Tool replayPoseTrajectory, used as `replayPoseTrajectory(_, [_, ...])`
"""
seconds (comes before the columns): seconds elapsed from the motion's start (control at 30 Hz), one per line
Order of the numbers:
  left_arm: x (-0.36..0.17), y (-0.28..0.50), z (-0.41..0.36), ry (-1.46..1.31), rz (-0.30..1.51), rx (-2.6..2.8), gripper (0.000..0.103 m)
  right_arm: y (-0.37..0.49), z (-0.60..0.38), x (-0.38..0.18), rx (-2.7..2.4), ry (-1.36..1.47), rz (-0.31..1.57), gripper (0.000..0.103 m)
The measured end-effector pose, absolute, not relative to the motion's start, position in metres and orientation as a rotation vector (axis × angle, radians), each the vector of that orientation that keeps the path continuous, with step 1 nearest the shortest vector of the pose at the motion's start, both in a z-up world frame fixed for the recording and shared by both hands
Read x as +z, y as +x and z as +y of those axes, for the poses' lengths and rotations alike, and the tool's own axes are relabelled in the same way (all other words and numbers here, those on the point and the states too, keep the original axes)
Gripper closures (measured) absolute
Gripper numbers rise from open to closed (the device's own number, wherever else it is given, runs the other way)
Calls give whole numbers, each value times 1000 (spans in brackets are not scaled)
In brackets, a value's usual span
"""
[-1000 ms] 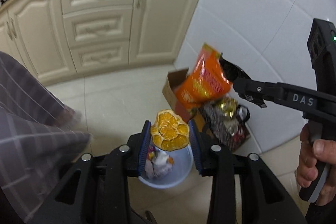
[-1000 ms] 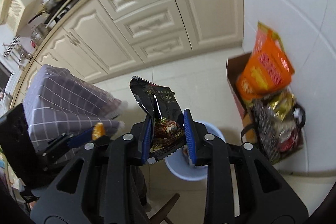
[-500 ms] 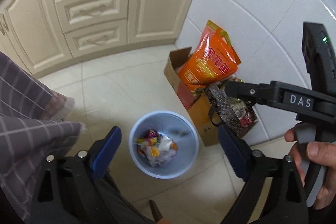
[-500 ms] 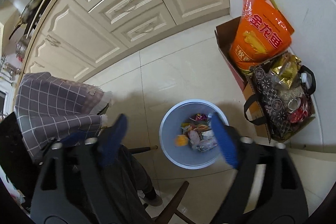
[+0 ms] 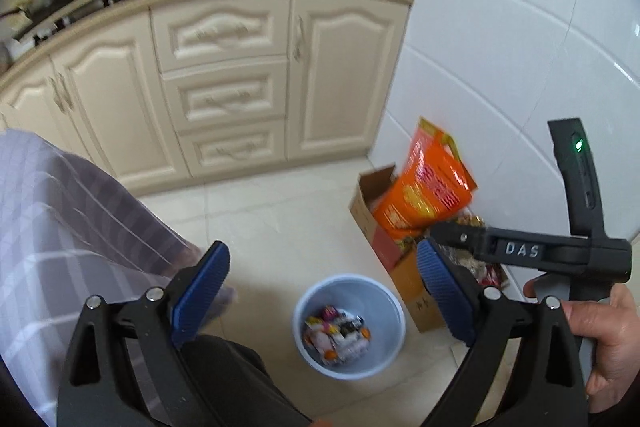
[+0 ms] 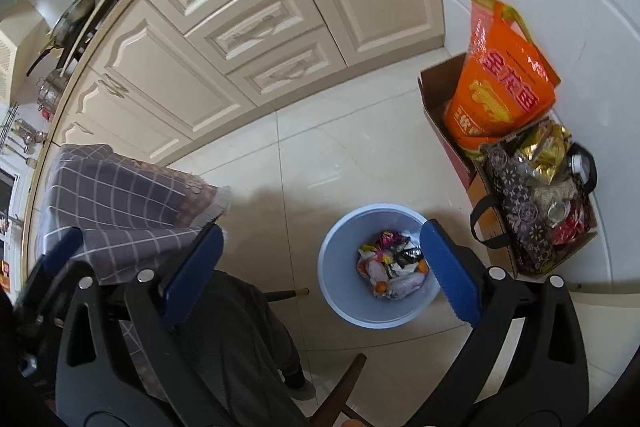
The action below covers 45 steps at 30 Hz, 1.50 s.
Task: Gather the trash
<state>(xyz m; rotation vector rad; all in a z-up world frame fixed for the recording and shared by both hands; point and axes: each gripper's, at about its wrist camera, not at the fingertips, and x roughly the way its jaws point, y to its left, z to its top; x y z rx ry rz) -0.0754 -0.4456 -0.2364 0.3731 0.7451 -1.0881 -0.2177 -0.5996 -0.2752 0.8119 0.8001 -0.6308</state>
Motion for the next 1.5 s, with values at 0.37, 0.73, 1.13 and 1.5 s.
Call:
replayPoseTrajectory(0.37, [-141, -35, -354, 250, 563, -894, 6, -142, -536, -179, -439, 625, 707, 6])
replayPoseTrajectory(0.73, [-71, 16, -223, 167, 443, -565, 5, -42, -426, -81, -156, 419, 606, 6])
replayPoseTrajectory(1.13, [-17, 37, -111, 73, 341, -316, 5, 10, -320, -18, -21, 258, 509, 6])
replayPoseTrajectory(1.5, [15, 26, -50, 26, 278, -151, 5, 16, -261, 5, -10, 164, 412, 6])
